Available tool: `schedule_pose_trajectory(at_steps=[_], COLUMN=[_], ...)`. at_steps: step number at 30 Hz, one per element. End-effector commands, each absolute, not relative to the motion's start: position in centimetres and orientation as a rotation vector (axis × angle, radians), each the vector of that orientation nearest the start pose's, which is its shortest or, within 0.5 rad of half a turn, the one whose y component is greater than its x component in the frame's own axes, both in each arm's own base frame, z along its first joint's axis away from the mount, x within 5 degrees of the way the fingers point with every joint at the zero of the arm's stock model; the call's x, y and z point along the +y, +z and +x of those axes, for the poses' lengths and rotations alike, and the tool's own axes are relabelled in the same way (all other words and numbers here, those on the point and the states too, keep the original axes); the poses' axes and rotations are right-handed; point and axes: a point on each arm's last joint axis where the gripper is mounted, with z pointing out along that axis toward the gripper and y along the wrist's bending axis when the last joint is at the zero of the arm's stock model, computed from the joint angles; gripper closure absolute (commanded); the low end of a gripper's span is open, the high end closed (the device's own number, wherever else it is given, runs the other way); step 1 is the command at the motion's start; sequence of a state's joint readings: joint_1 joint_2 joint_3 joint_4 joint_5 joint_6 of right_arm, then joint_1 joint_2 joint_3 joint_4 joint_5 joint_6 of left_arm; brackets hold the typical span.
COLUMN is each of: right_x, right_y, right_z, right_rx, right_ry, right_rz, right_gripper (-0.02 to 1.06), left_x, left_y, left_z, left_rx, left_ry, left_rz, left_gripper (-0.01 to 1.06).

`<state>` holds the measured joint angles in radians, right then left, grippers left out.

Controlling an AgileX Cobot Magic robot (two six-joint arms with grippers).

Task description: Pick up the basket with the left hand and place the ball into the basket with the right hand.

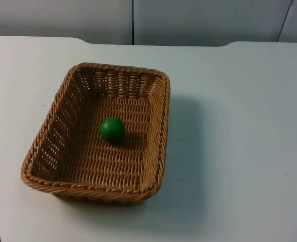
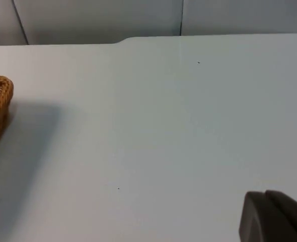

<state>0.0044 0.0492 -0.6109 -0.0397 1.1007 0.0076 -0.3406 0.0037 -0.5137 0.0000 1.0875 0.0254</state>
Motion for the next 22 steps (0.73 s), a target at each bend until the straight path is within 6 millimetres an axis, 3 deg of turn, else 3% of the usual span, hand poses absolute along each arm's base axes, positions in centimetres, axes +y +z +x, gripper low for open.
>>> schedule_pose_trajectory(at_steps=[1,16,22], right_x=[-0.2,-0.2,0.1], right_y=[30.2,29.9,27.9], right_z=[-1.2,-1.4,0.0], right_rx=[2.038,2.072,2.094], right_ry=[-0.030,-0.025,0.011], right_rz=[0.017,0.017,0.009], right_gripper=[1.05,1.05,1.05], left_x=[0.2,0.2,0.2], left_y=[28.0,28.0,28.0], left_z=[-0.7,-0.7,-0.7], left_rx=[2.018,2.018,2.018], left_ry=[-0.214,-0.214,-0.214], left_rz=[0.380,0.380,0.380], left_gripper=[1.05,1.05,1.05])
